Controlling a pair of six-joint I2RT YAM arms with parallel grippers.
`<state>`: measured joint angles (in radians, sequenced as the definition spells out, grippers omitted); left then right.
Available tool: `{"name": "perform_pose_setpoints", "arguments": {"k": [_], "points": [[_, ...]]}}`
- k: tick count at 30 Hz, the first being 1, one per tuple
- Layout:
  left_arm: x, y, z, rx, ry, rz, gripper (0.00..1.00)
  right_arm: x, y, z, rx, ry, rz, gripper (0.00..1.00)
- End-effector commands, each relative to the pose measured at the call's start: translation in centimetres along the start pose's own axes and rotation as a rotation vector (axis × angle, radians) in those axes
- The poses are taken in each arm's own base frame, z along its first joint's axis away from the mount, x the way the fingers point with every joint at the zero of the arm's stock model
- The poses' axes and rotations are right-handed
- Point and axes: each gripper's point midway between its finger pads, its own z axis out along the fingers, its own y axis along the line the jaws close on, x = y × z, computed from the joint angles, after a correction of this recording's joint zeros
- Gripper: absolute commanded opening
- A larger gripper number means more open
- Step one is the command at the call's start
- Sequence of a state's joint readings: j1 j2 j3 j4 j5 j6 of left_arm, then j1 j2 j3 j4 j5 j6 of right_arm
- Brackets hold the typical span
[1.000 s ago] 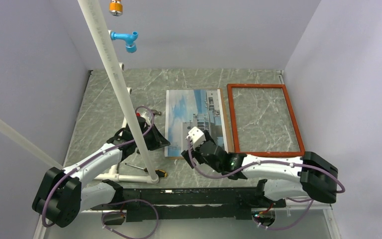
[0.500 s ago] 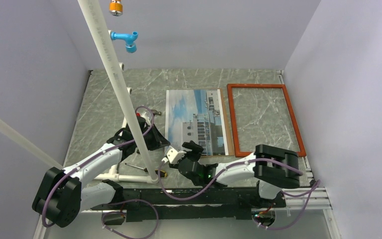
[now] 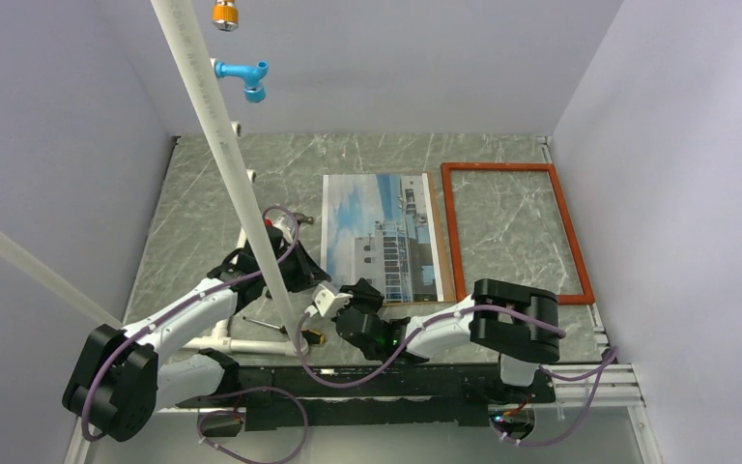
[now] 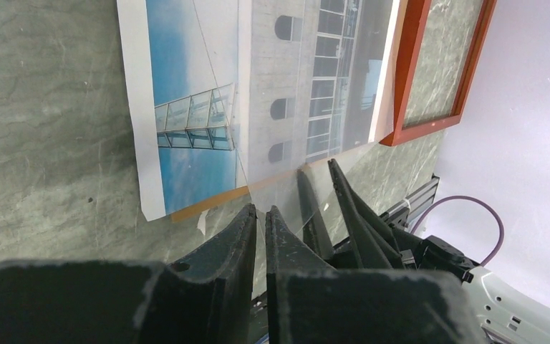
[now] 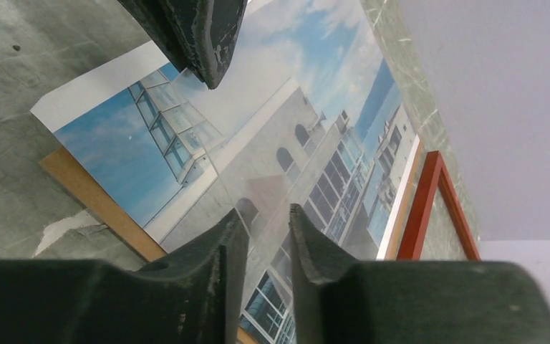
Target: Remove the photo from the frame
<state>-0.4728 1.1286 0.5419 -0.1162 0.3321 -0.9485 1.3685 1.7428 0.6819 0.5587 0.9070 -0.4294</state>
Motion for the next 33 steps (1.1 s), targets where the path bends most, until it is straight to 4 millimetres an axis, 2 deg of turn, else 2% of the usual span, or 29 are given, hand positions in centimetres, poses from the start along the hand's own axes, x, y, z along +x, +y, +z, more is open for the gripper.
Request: {"name": "perform_pose_setpoints", "arguments": {"k": [1, 2, 7, 9, 12, 15, 18, 19, 24, 30, 33], "points": [[-0.4, -1.1, -0.4, 0.043, -0.020, 0.007, 0.15, -1.7, -0.4, 0.4, 0.022, -0.035, 0.059, 0.22], [-0.4, -1.2, -0.4, 0.045, -0.022, 0.007, 0.15, -1.6, -0.4, 0.5, 0.027, -0.033, 0.055, 0.17], [-0.3, -1.3, -0.5, 0.046, -0.014, 0.007, 0.17, -1.6, -0.1, 0.6, 0.019, -0.026, 0.065, 0.08], [-0.3, -1.1, -0.6, 0.035, -0.014, 0.008, 0.21, -1.6, -0.4, 0.5, 0.015, -0.028, 0.085, 0.01], [-0.4, -0.8, -0.8, 0.028, -0.019, 0.007, 0.30, -1.4, -0.7, 0.6, 0.008, -0.022, 0.115, 0.00], [-0.4, -0.6, -1.2, 0.040, -0.029, 0.003, 0.42, -1.5, -1.0, 0.6, 0.006, -0.030, 0.136, 0.00], [-0.5, -0.6, -2.0, 0.070, -0.033, -0.002, 0.67, -1.4, -1.4, 0.6, 0.004, -0.034, 0.161, 0.00], [-0.5, -0.5, -2.4, 0.076, -0.037, -0.004, 0.73, -1.3, -1.5, 0.6, 0.002, -0.035, 0.166, 0.00], [-1.2, 0.8, -4.3, 0.068, -0.093, -0.011, 0.88, -1.2, -1.9, 0.4, -0.001, -0.039, 0.200, 0.00], [-1.2, 3.6, -5.5, -0.018, -0.133, -0.041, 0.93, -1.0, -2.2, 0.6, -0.004, -0.035, 0.229, 0.00], [-0.7, 4.6, -5.1, -0.024, -0.126, -0.078, 0.83, -0.8, -2.4, 0.7, -0.012, -0.034, 0.254, 0.00]]}}
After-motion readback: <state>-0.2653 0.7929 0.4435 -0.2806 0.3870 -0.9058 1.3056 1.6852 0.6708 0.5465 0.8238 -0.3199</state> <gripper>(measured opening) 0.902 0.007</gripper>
